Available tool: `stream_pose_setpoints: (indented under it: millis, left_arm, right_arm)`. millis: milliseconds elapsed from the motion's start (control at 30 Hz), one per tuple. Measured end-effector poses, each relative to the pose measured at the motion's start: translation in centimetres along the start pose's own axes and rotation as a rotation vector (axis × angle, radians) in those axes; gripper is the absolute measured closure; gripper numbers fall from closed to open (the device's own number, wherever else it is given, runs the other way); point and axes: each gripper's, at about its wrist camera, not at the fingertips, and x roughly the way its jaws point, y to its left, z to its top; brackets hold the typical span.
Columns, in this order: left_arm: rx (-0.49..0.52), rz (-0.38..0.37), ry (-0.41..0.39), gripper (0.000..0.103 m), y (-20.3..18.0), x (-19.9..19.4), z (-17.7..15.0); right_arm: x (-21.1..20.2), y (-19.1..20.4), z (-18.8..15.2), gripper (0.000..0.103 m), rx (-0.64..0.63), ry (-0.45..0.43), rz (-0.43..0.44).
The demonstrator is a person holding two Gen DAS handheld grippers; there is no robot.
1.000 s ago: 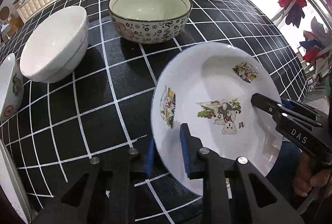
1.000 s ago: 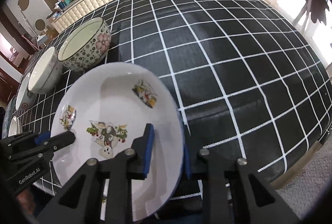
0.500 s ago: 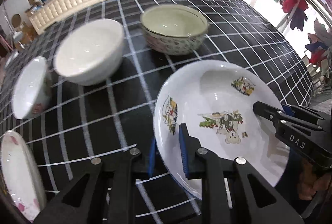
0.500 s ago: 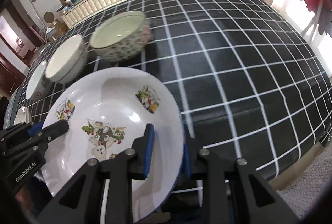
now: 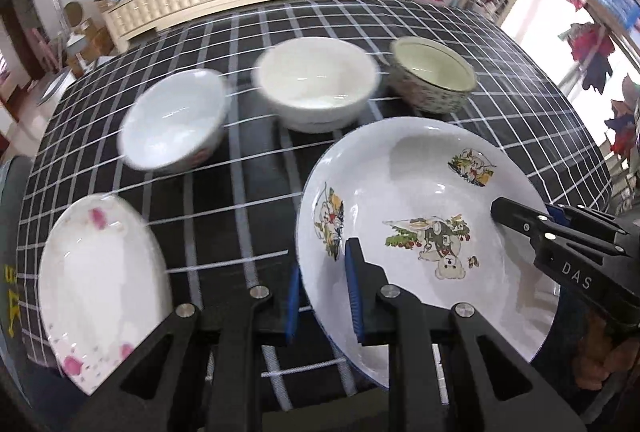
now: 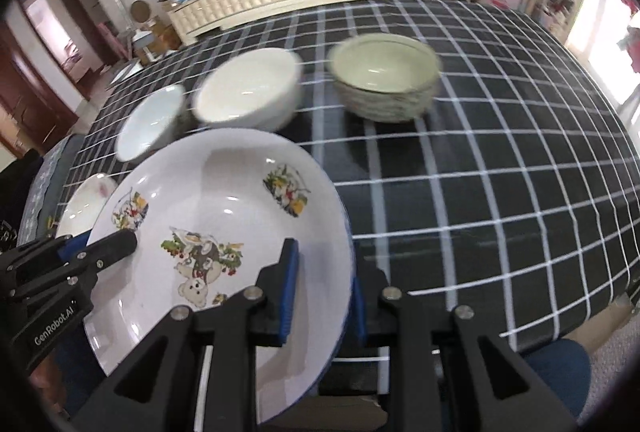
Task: Organize plates and bowls
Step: 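Carry the cartoon-print plate with both tools over the pink-petal plate stack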
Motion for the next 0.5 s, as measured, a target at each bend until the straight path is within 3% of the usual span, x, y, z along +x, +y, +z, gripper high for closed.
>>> stream_pose_setpoints:
  millis: [500]
  left_arm:
    - [-0.144, 0.091, -0.050, 0.085, 11.9, -5.8, -4.7]
  right_arm:
    - [2.3, 10.8, 0.2, 0.076, -0.136, 0.015, 0.081]
